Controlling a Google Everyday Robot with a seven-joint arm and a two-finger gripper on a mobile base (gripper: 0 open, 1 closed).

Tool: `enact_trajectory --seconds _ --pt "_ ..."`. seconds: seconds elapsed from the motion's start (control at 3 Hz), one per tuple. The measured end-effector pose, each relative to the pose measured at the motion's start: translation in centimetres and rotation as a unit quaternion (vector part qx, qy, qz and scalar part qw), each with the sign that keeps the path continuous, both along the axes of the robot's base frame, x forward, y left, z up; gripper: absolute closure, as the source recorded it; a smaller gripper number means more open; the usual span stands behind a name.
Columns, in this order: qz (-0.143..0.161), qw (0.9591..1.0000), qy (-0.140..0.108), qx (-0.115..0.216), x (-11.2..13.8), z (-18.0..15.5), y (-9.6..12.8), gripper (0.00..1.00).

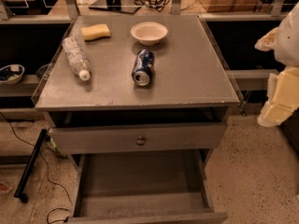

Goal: Place pepsi can into middle drawer

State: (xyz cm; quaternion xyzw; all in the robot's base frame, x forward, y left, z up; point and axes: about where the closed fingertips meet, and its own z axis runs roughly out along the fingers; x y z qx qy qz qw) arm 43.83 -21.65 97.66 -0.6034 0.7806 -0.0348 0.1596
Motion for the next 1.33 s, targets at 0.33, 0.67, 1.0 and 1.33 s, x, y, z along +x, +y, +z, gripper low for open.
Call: enact_trajectory --seconds 0.33,0.67,1.0,1.33 --pt "0.0 1.0 0.0 0.0 0.0 0.0 0.0 0.0" --pt "0.024 0.9997 -0.003 -0.005 1.2 0.4 2.0 0.0" --pt "0.054 0.9985 -0.004 -0.009 2.8 0.5 4.7 0.0" --pt "0.085 0.9963 -0.001 -0.012 4.2 0.3 7.6 0.0"
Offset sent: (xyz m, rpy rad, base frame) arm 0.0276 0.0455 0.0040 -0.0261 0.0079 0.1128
